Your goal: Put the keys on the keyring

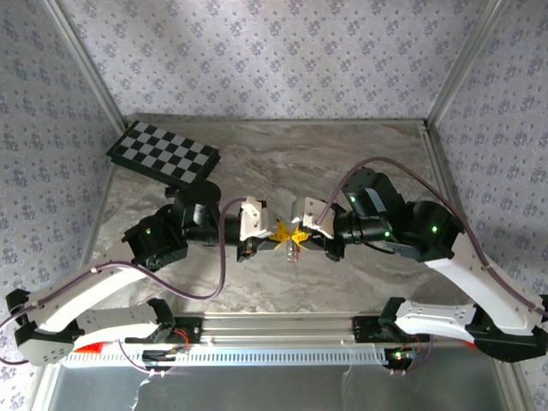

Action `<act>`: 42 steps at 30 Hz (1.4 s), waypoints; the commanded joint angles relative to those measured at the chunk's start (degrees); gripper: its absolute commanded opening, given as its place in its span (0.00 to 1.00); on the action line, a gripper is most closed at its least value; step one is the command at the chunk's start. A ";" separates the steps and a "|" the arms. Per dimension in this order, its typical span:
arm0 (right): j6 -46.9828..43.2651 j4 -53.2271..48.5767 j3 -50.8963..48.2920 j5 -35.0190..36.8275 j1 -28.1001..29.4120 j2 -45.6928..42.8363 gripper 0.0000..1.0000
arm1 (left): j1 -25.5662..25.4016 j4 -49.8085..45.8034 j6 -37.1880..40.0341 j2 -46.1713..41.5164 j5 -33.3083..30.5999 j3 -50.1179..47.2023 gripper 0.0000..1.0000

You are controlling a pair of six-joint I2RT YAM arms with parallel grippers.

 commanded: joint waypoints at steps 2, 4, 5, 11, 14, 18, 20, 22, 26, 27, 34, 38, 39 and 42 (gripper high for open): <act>2.20 4.21 -1.38 -2.19 0.09 -2.74 0.17 | -0.17 5.92 -2.39 -2.21 3.51 -0.01 0.00; 3.28 6.16 -2.34 -2.62 0.02 -3.63 0.19 | -0.15 7.17 -2.96 -2.57 4.43 0.22 0.00; 3.78 7.25 -2.85 -2.93 -0.01 -4.05 0.20 | -0.15 7.94 -3.36 -2.76 4.97 0.35 0.00; 5.36 12.70 -5.00 -5.40 -0.99 -5.85 0.19 | -0.16 12.73 -4.57 -3.68 7.33 0.15 0.00; 5.90 14.77 -5.81 -7.29 -1.82 -6.25 0.19 | -0.13 15.21 -4.67 -3.65 7.33 -0.52 0.00; 6.21 16.14 -6.76 -8.94 -2.66 -6.93 0.17 | -0.20 20.07 -6.08 -3.48 7.83 -1.48 0.00; 6.25 17.25 -7.69 -9.65 -3.01 -7.86 0.15 | -0.15 21.81 -6.67 -3.23 8.10 -1.77 0.00; 6.53 18.65 -8.73 -10.05 -3.47 -8.89 0.13 | -0.12 23.44 -7.44 -2.74 8.51 -1.98 0.00; 6.70 19.97 -10.00 -10.81 -4.50 -10.16 0.05 | -0.12 23.72 -8.15 -1.48 8.89 -1.79 0.00; 6.62 19.82 -10.13 -10.90 -4.68 -10.34 0.02 | -0.17 23.33 -8.00 -1.31 8.60 -1.81 0.00; 5.34 16.90 -9.04 -9.05 -5.24 -10.64 0.00 | -0.13 13.67 -3.69 -0.98 3.54 0.05 0.03; 3.01 9.82 -4.94 -6.30 -5.34 -7.56 0.00 | -0.17 3.34 1.40 0.26 -0.86 3.93 0.20; 2.29 7.68 -3.81 -5.48 -5.34 -6.56 0.00 | -0.09 0.77 2.83 0.71 -1.87 5.01 0.22; 0.62 3.61 -1.21 -3.56 -5.17 -4.13 0.00 | -0.20 -3.51 5.13 1.75 -3.46 6.54 0.23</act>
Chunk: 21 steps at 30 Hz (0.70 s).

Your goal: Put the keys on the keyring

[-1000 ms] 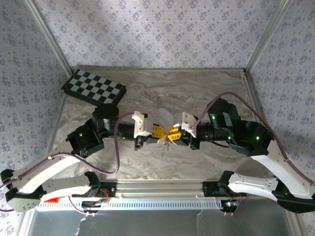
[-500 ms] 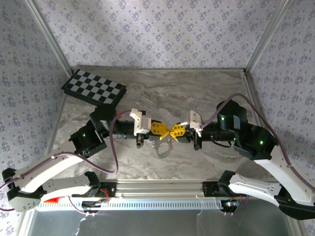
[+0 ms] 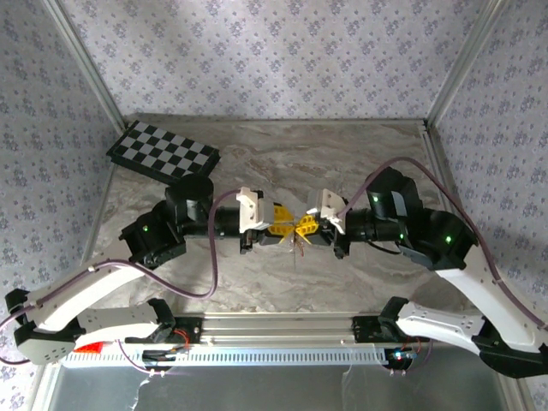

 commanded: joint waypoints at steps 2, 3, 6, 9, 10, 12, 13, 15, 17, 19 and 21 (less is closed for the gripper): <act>-3.48 -7.07 4.80 3.55 0.39 2.08 0.00 | -0.24 -7.92 4.87 0.68 -3.05 2.78 0.24; -3.70 -7.59 5.20 4.16 0.66 2.43 0.00 | -0.24 -8.07 4.88 0.83 -3.20 2.69 0.24; -4.53 -9.13 6.30 5.67 1.72 3.63 0.00 | -0.24 -7.73 4.54 1.03 -2.98 2.32 0.19; -4.87 -10.94 7.61 6.65 2.60 4.95 0.00 | -0.21 -6.54 3.93 0.68 -2.79 1.55 0.16; -4.94 -11.30 7.91 6.77 2.82 5.31 0.00 | -0.19 -6.50 3.83 0.68 -2.71 1.41 0.16; -5.20 -12.18 8.54 7.38 3.44 6.03 0.00 | -0.17 -6.47 3.57 0.77 -2.32 1.36 0.16; -5.34 -12.58 8.72 7.76 3.76 6.20 0.00 | -0.23 -6.41 3.42 0.77 -2.12 1.37 0.16; -5.63 -13.25 8.96 8.29 4.30 6.85 0.00 | -0.19 -6.19 3.21 1.01 -1.64 1.31 0.18; -5.67 -13.23 9.09 8.29 4.48 6.94 0.00 | -0.24 -6.34 3.21 1.25 -1.38 1.44 0.18; -5.56 -12.68 9.08 7.62 4.49 6.69 0.00 | -0.24 -6.28 3.21 1.45 -1.21 1.53 0.18; -5.22 -12.37 9.18 6.99 4.45 6.48 0.00 | -0.24 -5.92 3.06 1.47 -1.04 1.36 0.16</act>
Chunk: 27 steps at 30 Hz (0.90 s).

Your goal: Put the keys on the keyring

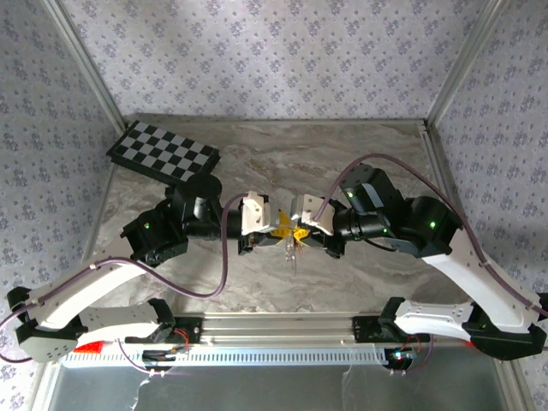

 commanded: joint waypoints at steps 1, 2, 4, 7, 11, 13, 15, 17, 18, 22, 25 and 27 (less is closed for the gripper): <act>-0.39 -0.30 2.16 -0.61 0.38 -0.65 0.00 | -0.26 1.05 -0.20 0.36 1.19 0.28 0.14; -0.17 -0.29 2.18 -0.91 0.43 -0.81 0.00 | -0.25 1.16 -0.28 0.44 1.37 0.28 0.13; 0.30 -0.05 2.06 -1.53 0.39 -1.16 0.00 | -0.22 1.46 -0.27 0.36 1.93 0.28 0.09; 0.92 0.30 1.77 -1.91 0.43 -1.69 0.00 | -0.25 2.57 -0.59 0.02 2.98 0.08 0.01; 1.69 1.38 1.25 -2.83 0.43 -2.53 0.00 | -0.24 4.30 -1.28 -0.65 5.61 -0.02 0.00; 2.24 2.33 0.77 -2.81 0.38 -3.13 0.00 | -0.19 6.37 -2.31 -1.28 6.63 -0.37 0.00; 2.84 3.75 0.05 -3.08 0.25 -4.03 0.07 | -0.17 8.96 -3.66 -2.07 7.52 -1.05 0.00; 3.92 5.96 -1.11 -3.75 -0.03 -5.29 0.15 | -0.23 12.05 -5.09 -3.00 8.17 -1.77 0.00; 4.50 7.13 -1.74 -4.15 -0.24 -5.85 0.19 | -0.22 13.91 -5.77 -3.52 8.40 -2.27 0.00; 6.43 10.96 -3.64 -5.90 -1.04 -7.51 0.24 | -0.18 20.14 -7.40 -4.56 8.83 -3.91 0.00; 7.16 12.23 -4.11 -6.83 -1.32 -7.92 0.25 | -0.19 23.75 -8.50 -4.39 9.59 -4.59 0.00; 7.50 13.09 -4.35 -7.35 -1.47 -8.35 0.25 | -0.25 25.41 -9.23 -4.26 10.17 -4.98 0.00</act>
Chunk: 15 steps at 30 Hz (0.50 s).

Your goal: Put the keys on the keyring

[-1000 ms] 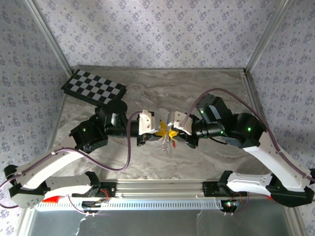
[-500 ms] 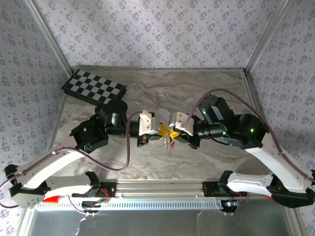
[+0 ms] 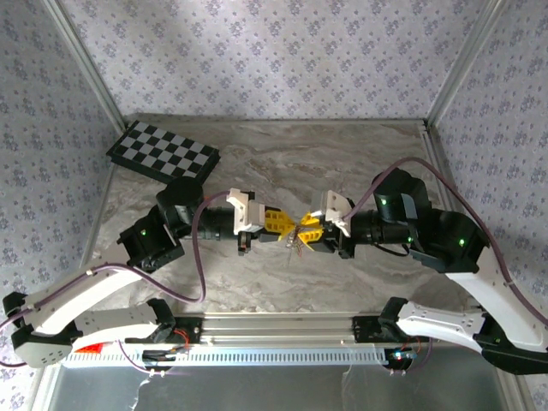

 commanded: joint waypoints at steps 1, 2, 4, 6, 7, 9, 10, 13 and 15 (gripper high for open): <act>2.12 3.46 -0.92 -2.36 -0.42 -0.92 0.25 | -0.20 8.16 -2.40 -0.79 2.74 -0.18 0.00; 2.26 3.76 -1.01 -2.59 -0.52 -1.13 0.25 | -0.22 8.49 -2.66 -0.81 3.01 -0.25 0.00; 2.63 4.57 -1.44 -2.92 -0.73 -1.75 0.25 | -0.24 9.08 -3.12 -0.67 3.43 -0.27 0.00; 2.96 5.52 -2.09 -3.01 -0.94 -2.35 0.25 | -0.19 10.20 -3.98 -0.76 3.64 -0.68 0.00; 3.09 5.98 -2.47 -3.12 -1.07 -2.72 0.24 | -0.13 11.06 -4.58 -0.76 3.78 -1.19 0.00; 3.51 7.04 -3.12 -3.36 -1.32 -3.23 0.23 | -0.19 13.43 -6.03 -0.80 3.92 -1.95 0.00; 3.62 7.50 -3.31 -3.64 -1.46 -3.43 0.22 | -0.17 14.85 -6.85 -0.84 4.00 -2.58 0.00; 3.84 7.80 -3.69 -3.78 -1.75 -3.77 0.21 | -0.30 18.21 -9.08 -0.42 4.28 -3.83 0.00; 3.89 7.82 -3.66 -3.75 -1.86 -3.91 0.22 | -0.25 18.93 -9.60 -0.24 4.05 -4.14 0.00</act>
